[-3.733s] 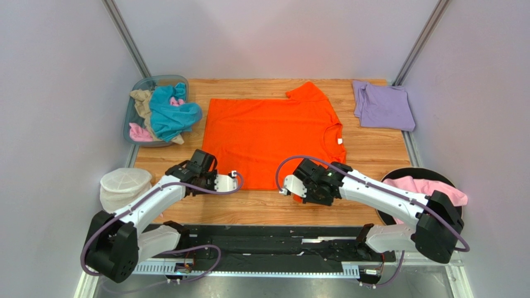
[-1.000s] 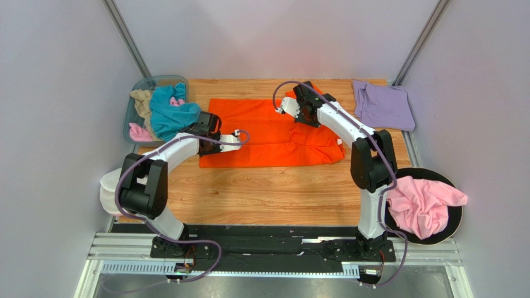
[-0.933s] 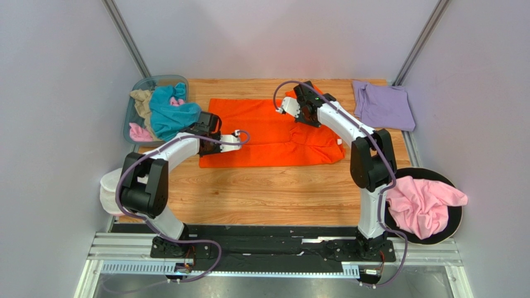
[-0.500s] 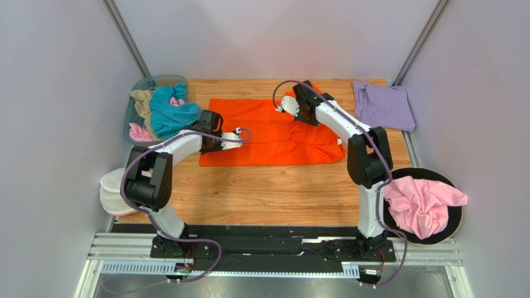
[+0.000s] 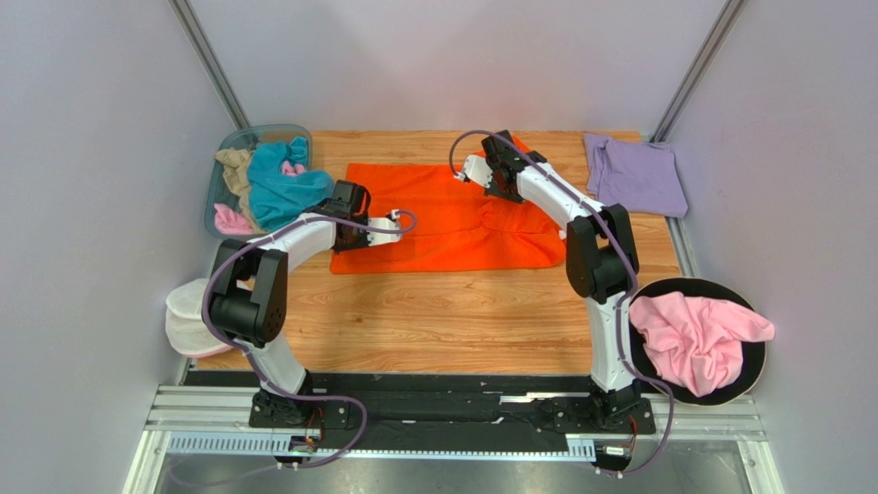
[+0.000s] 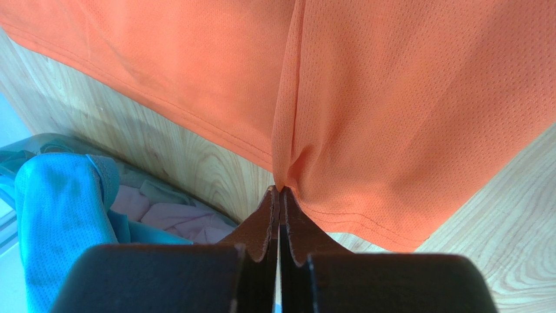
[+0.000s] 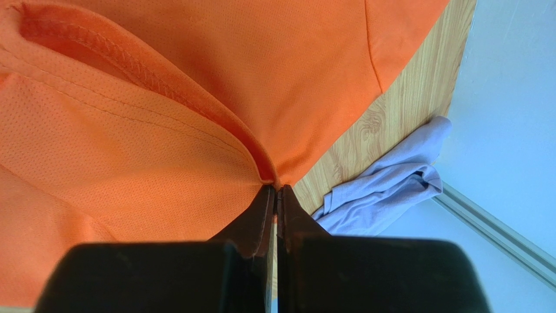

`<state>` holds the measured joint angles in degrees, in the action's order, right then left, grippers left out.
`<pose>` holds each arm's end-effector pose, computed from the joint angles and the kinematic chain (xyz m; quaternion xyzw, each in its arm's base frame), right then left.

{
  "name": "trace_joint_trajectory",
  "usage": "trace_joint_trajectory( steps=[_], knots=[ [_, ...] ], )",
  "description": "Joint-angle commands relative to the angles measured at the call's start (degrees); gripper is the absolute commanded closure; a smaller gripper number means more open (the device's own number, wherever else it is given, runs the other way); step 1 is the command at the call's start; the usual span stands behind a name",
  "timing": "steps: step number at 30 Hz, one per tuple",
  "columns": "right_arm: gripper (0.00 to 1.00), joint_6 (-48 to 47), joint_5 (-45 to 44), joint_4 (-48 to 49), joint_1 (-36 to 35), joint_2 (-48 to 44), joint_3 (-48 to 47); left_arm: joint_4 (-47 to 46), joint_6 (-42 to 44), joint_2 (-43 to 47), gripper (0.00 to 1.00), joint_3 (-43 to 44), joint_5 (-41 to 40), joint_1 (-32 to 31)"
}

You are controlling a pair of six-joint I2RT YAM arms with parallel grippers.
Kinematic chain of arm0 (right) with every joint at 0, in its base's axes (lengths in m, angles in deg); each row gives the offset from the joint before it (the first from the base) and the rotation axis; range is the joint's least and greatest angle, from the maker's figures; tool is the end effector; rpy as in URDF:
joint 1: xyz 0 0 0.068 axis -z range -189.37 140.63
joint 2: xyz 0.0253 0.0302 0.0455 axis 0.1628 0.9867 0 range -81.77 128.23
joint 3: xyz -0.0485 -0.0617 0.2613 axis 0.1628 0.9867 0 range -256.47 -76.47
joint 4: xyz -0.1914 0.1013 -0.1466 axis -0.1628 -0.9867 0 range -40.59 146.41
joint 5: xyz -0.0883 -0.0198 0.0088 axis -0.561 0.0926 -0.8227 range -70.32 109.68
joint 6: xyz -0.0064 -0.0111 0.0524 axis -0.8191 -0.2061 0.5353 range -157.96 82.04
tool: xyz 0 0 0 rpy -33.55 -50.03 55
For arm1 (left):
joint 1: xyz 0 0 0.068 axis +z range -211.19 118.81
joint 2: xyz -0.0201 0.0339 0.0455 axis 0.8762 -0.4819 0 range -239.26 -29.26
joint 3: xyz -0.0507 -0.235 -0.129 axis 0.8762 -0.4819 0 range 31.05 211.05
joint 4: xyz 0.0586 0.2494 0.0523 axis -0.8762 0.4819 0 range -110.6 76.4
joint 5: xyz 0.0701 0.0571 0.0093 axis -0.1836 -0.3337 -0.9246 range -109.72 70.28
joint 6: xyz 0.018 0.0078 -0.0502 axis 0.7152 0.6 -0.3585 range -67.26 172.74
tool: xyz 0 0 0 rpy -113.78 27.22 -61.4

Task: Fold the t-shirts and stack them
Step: Fold the tshirt

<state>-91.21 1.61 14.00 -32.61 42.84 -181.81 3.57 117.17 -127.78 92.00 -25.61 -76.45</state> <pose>0.4383 0.1762 0.2116 -0.5626 0.7758 -0.2097 0.1940 0.3306 -0.0864 0.1765 0.6108 0.7516 0.1467 0.2011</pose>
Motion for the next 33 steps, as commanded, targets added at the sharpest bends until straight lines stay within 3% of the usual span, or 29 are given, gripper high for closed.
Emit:
trace_joint_trajectory(
  steps=[1, 11, 26, 29, 30, 31, 33],
  knots=[
    [1.0, -0.9, -1.6, 2.1, 0.3, 1.4, -4.2, -1.4, -0.3, -0.4, 1.0, 1.9, 0.2, 0.4],
    [1.0, -1.3, -3.0, 2.5, 0.5, 4.4, -8.0, -2.4, 0.0, -0.6, 1.0, 2.0, -0.3, 0.4],
    [0.98, -1.9, -6.2, 5.8, 0.7, 4.8, -4.0, -3.7, 0.1, -2.9, 1.0, 3.7, -1.5, 0.4],
    [0.85, -1.7, -6.9, 6.1, 0.7, 4.8, -3.2, -5.0, -0.1, -3.2, 1.0, 3.5, -2.2, 0.3],
    [0.71, -1.4, -6.9, 6.2, 0.7, 4.6, -2.9, -5.4, -0.3, -3.3, 0.99, 3.4, -2.5, 0.4],
    [0.66, -1.4, -7.1, 6.3, 0.7, 4.4, -2.6, -5.9, -0.3, -3.3, 0.87, 3.3, -2.5, 0.4],
    [0.57, -1.2, -7.2, 6.8, 0.7, 3.8, -1.3, -6.6, -0.5, -3.3, 0.75, 3.0, -2.8, 0.4]
  ],
)
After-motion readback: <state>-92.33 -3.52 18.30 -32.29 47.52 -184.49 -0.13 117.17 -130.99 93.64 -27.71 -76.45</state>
